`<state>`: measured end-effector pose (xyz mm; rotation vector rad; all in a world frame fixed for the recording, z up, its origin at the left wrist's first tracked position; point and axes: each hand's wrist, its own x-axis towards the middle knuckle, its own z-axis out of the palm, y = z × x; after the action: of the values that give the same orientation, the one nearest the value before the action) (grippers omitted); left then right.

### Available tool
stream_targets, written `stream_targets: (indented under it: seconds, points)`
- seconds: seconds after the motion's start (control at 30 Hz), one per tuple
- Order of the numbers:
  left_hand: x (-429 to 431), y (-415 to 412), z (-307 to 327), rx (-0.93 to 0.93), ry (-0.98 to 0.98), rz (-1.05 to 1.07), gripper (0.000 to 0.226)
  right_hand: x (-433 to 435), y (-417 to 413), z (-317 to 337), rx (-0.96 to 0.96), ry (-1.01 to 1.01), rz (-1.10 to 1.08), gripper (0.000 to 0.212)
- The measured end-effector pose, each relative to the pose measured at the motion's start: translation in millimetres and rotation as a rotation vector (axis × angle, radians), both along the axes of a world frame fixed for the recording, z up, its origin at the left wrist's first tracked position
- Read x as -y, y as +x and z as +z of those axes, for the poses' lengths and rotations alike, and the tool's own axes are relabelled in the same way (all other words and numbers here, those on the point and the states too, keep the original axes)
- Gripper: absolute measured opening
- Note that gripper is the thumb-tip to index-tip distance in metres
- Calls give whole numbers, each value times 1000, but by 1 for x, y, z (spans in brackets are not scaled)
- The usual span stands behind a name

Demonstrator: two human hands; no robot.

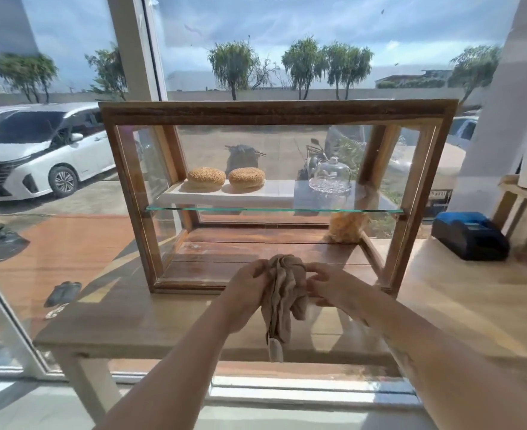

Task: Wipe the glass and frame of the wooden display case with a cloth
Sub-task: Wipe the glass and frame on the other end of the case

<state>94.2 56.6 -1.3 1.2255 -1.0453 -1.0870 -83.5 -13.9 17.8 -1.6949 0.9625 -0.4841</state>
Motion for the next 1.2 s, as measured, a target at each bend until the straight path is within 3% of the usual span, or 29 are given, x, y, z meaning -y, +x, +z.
stream_targets:
  seconds: [0.1,0.23,0.4,0.47,0.57,0.6,0.73,0.8,0.87,1.0,1.2]
  points:
    - [4,5,-8,125,68,118,19,3,-4,-9,-47,-17,-58,6]
    - [11,24,-12,362,90,306,21,12,-6,-17,-85,-57,-111,15]
    - [20,36,-12,558,83,337,14,15,2,-23,-126,-147,-138,15]
    - [21,36,-14,617,106,348,10,16,1,-20,-140,-155,-103,25]
    - [13,32,-21,974,25,412,28,17,-1,-19,-214,-171,-48,30]
    - [9,28,-22,1006,-24,358,32,16,-2,-20,-241,-183,-44,25]
    - [8,7,-35,953,90,10,57,15,-2,-24,-233,-196,-51,11]
    - [14,-3,-41,908,157,12,63,16,-5,-25,-242,-182,-33,11]
    - [20,-8,-44,894,117,97,47,19,-9,-26,-276,-181,-1,16]
    - [29,-5,-44,905,139,32,4,27,-19,-28,-286,-158,-24,20]
    - [35,-4,-43,722,150,129,17,28,-10,-34,-261,-213,-84,36]
